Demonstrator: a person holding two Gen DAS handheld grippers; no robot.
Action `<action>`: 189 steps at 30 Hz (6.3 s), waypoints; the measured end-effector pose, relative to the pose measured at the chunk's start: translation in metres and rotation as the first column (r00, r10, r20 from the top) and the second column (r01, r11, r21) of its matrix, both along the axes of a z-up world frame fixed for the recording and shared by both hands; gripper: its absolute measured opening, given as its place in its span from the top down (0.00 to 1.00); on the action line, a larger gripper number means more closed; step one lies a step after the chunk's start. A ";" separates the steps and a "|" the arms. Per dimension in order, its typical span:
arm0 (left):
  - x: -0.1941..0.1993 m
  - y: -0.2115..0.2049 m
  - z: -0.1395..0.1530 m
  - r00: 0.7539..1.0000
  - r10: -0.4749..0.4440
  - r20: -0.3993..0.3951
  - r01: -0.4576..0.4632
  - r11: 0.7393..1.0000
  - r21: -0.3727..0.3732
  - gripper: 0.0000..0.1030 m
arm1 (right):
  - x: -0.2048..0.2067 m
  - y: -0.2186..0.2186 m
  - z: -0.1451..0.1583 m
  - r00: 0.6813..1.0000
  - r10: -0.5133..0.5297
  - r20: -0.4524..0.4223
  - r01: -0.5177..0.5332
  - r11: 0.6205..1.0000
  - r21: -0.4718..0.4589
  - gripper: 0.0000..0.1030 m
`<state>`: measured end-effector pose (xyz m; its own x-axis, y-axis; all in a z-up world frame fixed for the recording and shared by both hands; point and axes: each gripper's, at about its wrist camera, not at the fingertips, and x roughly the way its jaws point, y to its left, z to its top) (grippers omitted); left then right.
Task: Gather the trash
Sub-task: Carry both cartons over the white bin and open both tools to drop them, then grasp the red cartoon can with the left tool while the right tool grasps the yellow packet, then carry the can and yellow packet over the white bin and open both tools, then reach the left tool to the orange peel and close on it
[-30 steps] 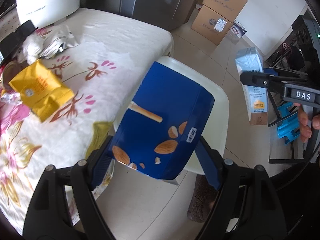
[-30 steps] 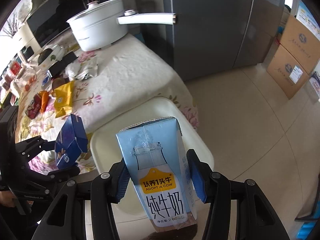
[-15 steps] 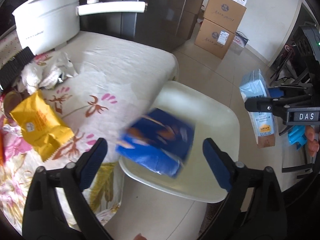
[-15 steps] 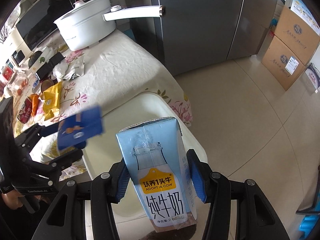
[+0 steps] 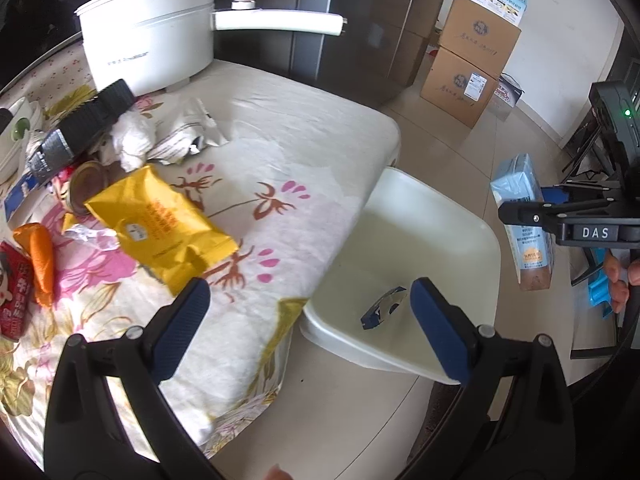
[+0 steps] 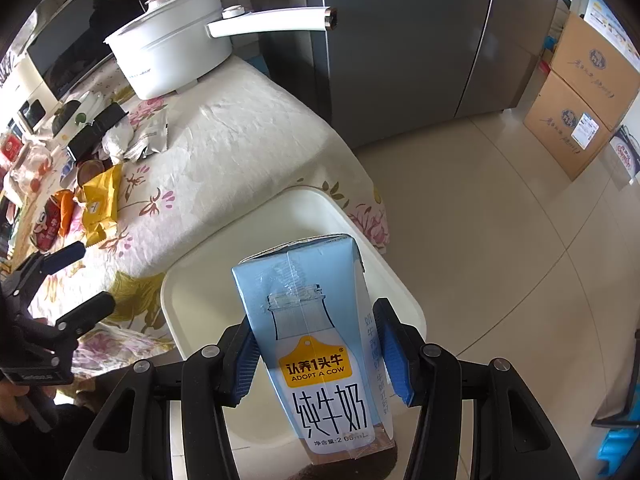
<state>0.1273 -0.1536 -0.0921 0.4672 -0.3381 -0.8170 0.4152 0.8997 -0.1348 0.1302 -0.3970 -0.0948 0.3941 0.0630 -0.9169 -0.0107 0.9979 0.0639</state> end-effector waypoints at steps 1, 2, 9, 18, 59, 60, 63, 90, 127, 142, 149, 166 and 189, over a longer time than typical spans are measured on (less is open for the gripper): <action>0.000 0.003 0.001 1.000 0.006 -0.001 -0.006 1.000 0.001 0.03 | 0.001 0.003 0.000 1.000 0.007 -0.001 -0.007 1.000 -0.007 0.46; -0.001 0.007 0.002 1.000 0.013 -0.003 -0.013 1.000 0.003 0.03 | 0.003 0.006 0.000 1.000 0.011 -0.001 -0.011 1.000 -0.018 0.45; -0.004 0.037 0.007 0.998 0.059 -0.004 -0.059 0.998 0.036 0.03 | 0.009 0.024 0.004 1.000 0.023 0.004 -0.023 1.000 -0.009 0.19; -0.010 0.089 0.014 0.989 0.147 0.000 -0.147 0.987 0.061 0.03 | 0.019 0.058 0.012 0.999 0.054 0.008 -0.054 0.999 -0.007 0.19; 0.075 0.253 -0.036 0.884 0.421 -0.202 -0.425 0.905 0.026 0.35 | 0.104 0.254 -0.037 0.957 0.288 -0.043 -0.286 0.957 0.040 0.18; 0.075 0.253 -0.037 0.882 0.424 -0.204 -0.428 0.903 0.025 0.37 | 0.105 0.255 -0.041 0.958 0.282 -0.049 -0.280 0.959 0.040 0.18; 0.075 0.256 -0.036 0.877 0.433 -0.211 -0.441 0.898 0.009 0.37 | 0.109 0.256 -0.047 0.963 0.264 -0.045 -0.263 0.964 0.030 0.18; 0.039 0.256 0.000 0.904 0.412 -0.113 -0.414 0.910 0.001 0.41 | 0.083 0.223 -0.003 0.962 0.272 0.010 -0.272 0.960 0.063 0.54; 0.014 0.070 0.028 0.996 0.091 0.001 -0.090 0.991 -0.103 0.45 | 0.014 0.063 0.013 0.996 0.088 -0.003 -0.087 0.995 0.046 0.54; 0.008 -0.040 -0.006 0.994 -0.105 -0.017 0.103 0.990 -0.097 0.45 | -0.017 -0.023 -0.004 0.996 -0.056 -0.062 0.058 0.998 0.036 0.54; 0.010 -0.051 -0.021 0.989 -0.131 -0.074 0.129 0.991 -0.034 0.12 | -0.018 -0.034 -0.013 0.994 -0.073 -0.085 0.075 0.997 0.023 0.54; -0.005 0.020 0.003 1.000 0.009 -0.001 -0.009 0.996 0.089 0.01 | -0.011 -0.014 -0.017 0.995 -0.046 -0.093 0.049 0.998 0.035 0.23; -0.005 0.108 0.019 0.980 0.201 0.001 -0.200 0.975 0.093 0.01 | 0.013 0.072 0.012 0.997 0.073 -0.012 -0.072 0.996 0.048 0.18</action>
